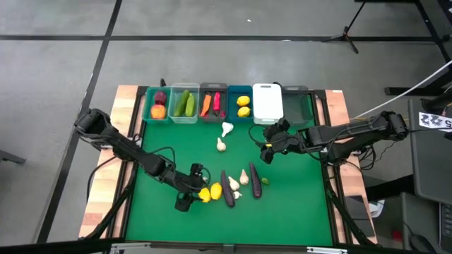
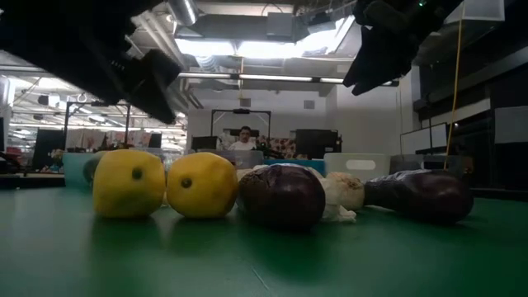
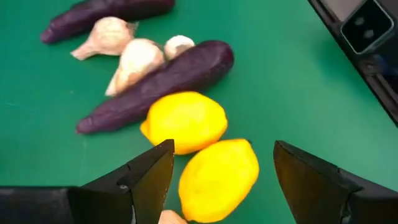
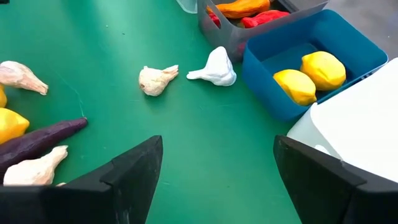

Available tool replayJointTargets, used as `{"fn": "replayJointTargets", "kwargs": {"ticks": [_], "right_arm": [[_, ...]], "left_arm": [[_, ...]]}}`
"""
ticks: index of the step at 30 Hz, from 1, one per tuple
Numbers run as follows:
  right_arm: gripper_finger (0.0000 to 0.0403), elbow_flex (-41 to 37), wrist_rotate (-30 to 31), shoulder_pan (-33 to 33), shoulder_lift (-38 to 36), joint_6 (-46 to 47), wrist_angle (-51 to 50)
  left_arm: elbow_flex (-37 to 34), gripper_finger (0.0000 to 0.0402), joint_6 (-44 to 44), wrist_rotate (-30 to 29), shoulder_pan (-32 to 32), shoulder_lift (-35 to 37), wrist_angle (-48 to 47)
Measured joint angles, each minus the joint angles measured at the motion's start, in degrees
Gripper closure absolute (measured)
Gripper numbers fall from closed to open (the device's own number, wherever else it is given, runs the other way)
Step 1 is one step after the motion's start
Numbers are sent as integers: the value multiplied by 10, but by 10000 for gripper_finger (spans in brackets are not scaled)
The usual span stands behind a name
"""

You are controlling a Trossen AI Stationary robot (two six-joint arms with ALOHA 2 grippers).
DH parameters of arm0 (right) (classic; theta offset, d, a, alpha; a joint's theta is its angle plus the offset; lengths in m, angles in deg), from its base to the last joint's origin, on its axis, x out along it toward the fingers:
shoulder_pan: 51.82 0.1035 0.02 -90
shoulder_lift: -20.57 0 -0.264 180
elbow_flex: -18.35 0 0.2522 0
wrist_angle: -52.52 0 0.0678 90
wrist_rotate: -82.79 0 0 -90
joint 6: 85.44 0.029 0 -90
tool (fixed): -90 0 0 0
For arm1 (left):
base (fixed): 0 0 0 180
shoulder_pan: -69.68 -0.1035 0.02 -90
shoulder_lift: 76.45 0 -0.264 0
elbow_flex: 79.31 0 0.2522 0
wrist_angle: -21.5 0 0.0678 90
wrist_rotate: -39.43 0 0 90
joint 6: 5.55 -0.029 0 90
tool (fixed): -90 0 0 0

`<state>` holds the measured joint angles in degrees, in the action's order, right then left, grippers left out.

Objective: Sort produce into baskets
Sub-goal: Put the lemon into the blue bin

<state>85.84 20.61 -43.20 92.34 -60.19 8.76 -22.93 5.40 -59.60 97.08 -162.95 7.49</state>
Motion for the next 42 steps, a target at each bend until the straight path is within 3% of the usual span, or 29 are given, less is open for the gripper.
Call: {"fn": "replayJointTargets", "kwargs": {"ticks": [9,18,29,42], "right_arm": [[98,0,0,0,0,0,2],[98,0,0,0,0,0,2],[98,0,0,0,0,0,-1],[98,0,0,0,0,0,-1]], "left_arm": [[-52,135,-35,1,0,-9,106],[-52,135,-56,31,0,-95,171],[-54,136,-34,36,-8,-113,148],[-53,221,27,33,-9,-112,159]]}}
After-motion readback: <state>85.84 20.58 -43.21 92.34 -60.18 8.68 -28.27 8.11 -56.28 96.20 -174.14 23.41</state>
